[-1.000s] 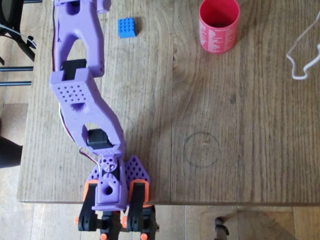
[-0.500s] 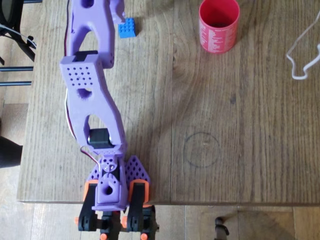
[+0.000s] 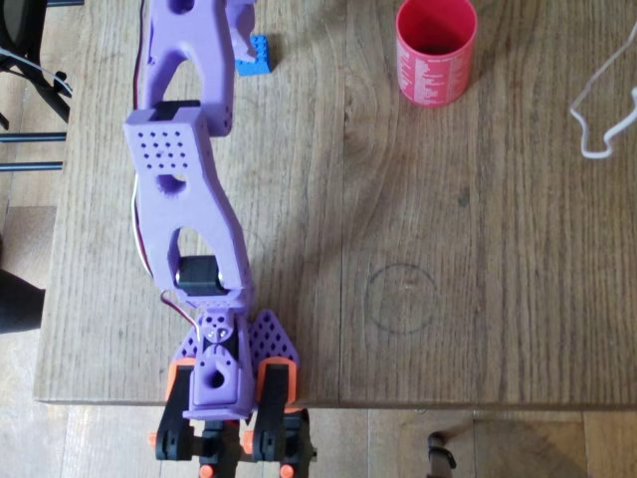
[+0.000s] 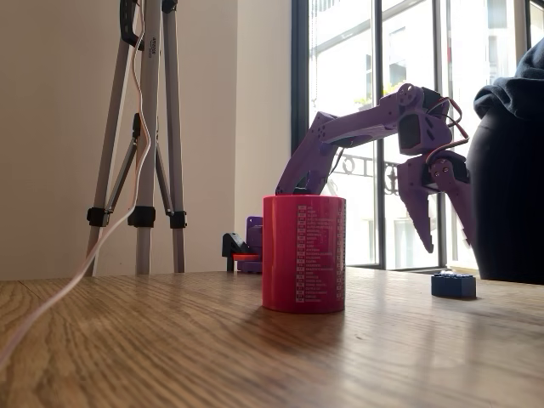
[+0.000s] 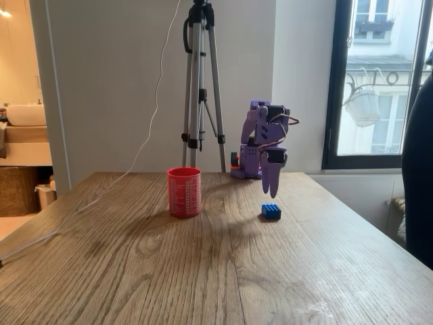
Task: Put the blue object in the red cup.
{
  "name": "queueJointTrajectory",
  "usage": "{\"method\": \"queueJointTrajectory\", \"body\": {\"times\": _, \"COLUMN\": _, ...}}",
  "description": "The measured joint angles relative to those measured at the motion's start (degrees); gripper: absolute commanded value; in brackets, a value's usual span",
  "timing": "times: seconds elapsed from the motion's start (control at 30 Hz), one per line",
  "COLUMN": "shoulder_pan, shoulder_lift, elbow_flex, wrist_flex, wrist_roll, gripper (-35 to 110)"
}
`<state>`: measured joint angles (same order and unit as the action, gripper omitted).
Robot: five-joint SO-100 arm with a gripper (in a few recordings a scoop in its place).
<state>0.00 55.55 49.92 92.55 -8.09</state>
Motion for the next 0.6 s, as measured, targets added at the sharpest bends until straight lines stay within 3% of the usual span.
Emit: {"method": "queueJointTrajectory", "body": {"times": 0.6, "shoulder_pan": -1.8, "shoulder_lift": -5.9, "elbow_flex": 0.0, "wrist_flex": 2.3, "wrist_roll": -2.2, "gripper": 47}}
